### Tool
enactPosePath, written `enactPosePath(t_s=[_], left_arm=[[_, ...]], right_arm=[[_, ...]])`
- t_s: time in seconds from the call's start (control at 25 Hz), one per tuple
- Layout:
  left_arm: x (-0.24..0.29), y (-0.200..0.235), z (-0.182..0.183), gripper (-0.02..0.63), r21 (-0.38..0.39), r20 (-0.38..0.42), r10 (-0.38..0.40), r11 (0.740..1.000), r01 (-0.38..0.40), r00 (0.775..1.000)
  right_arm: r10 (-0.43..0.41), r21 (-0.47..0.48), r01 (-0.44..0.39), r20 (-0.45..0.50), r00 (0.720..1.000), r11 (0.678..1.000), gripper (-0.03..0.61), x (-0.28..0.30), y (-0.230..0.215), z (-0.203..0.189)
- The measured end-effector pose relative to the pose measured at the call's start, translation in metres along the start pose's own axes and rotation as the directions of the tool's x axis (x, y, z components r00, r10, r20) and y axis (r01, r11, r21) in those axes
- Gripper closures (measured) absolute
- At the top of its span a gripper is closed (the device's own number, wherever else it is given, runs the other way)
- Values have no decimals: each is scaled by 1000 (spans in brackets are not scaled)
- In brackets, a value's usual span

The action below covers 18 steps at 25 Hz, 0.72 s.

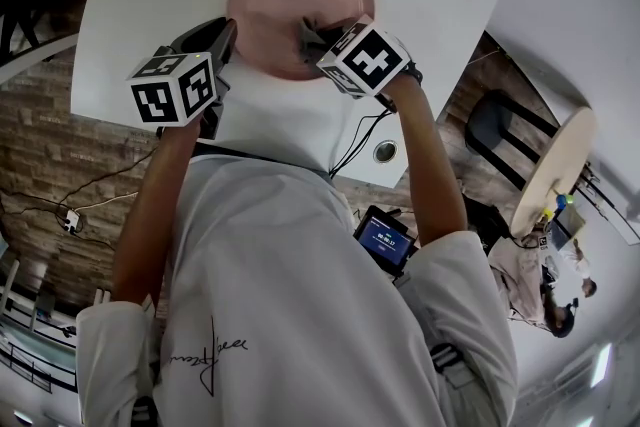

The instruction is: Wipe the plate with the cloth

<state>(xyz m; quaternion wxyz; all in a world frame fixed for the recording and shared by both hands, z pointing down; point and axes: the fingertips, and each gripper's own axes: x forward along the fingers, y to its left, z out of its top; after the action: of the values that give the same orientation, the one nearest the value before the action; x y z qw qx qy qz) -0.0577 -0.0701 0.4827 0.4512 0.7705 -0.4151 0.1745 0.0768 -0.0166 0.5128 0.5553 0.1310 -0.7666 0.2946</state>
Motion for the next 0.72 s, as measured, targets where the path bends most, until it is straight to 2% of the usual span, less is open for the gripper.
enactPosePath(t_s=[0.72], left_arm=[[0, 0, -1, 549, 3, 0, -2, 1000, 2, 1000]], right_arm=[[-66, -59, 61, -73, 995, 996, 522, -6, -15, -11]])
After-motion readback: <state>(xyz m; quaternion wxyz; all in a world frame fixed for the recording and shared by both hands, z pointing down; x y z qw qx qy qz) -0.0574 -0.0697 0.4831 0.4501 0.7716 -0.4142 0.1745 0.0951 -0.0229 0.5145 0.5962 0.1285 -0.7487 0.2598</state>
